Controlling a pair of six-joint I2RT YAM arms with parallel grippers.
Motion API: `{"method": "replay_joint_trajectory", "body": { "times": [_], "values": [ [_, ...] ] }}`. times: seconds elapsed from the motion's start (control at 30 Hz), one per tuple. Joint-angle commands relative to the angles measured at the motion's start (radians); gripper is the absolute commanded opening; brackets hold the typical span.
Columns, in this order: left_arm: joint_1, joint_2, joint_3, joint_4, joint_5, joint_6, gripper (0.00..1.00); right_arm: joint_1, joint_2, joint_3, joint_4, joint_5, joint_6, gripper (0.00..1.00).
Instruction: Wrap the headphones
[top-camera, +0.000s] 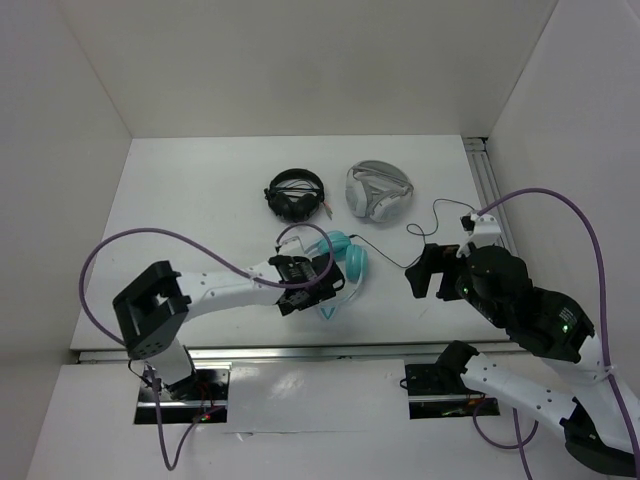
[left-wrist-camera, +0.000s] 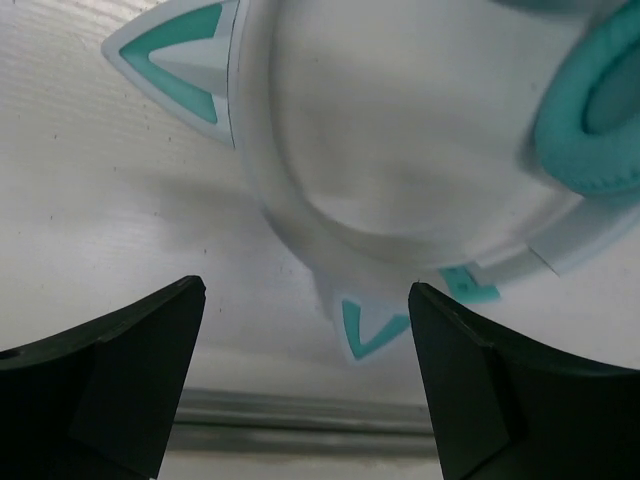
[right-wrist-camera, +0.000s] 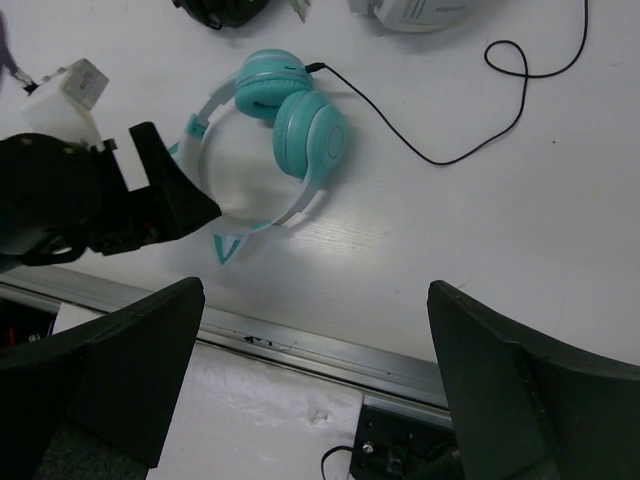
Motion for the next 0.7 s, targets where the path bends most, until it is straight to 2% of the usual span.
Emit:
{"method": "replay_joint_trajectory", "body": {
  "times": [0.0, 0.1, 0.2, 0.33, 0.37, 0.4, 0.5, 0.53, 0.6, 0.67],
  "values": [
    [0.008, 0.102, 0.066, -0.127, -0.091, -0.177, 0.94, 0.007, -0.005, 0.015, 0.057, -0.024, -0.031, 1.0],
    [0.018, 0.168, 0.076, -0.148, -0.103, -0.222, 0.94, 0.007, -0.016, 0.015, 0.066, -0.033, -0.04, 1.0],
    [0.031, 0.208, 0.076, -0.148, -0.094, -0.233, 0.9, 0.007, -0.025, 0.003, 0.075, -0.033, -0.04, 1.0],
    [0.04, 0.258, 0.055, -0.148, -0.059, -0.267, 0.77, 0.007, -0.025, -0.006, 0.075, -0.044, -0.04, 1.0],
    [0.049, 0.268, 0.055, -0.148, -0.059, -0.267, 0.72, 0.007, -0.025, -0.006, 0.075, -0.044, -0.04, 1.0],
    [0.049, 0.277, 0.055, -0.148, -0.043, -0.267, 0.58, 0.007, -0.025, -0.006, 0.075, -0.044, -0.04, 1.0],
    [0.049, 0.291, 0.055, -0.148, -0.028, -0.267, 0.4, 0.007, -0.025, 0.003, 0.085, -0.044, -0.04, 1.0],
    [0.049, 0.291, 0.044, -0.148, -0.017, -0.267, 0.28, 0.007, -0.025, 0.003, 0.085, -0.044, -0.04, 1.0],
    [0.049, 0.291, 0.021, -0.148, -0.017, -0.267, 0.21, 0.007, -0.025, 0.003, 0.085, -0.044, -0.04, 1.0],
    [0.049, 0.277, 0.004, -0.148, -0.017, -0.267, 0.02, 0.007, -0.025, 0.012, 0.085, -0.044, -0.04, 1.0]
  ]
}}
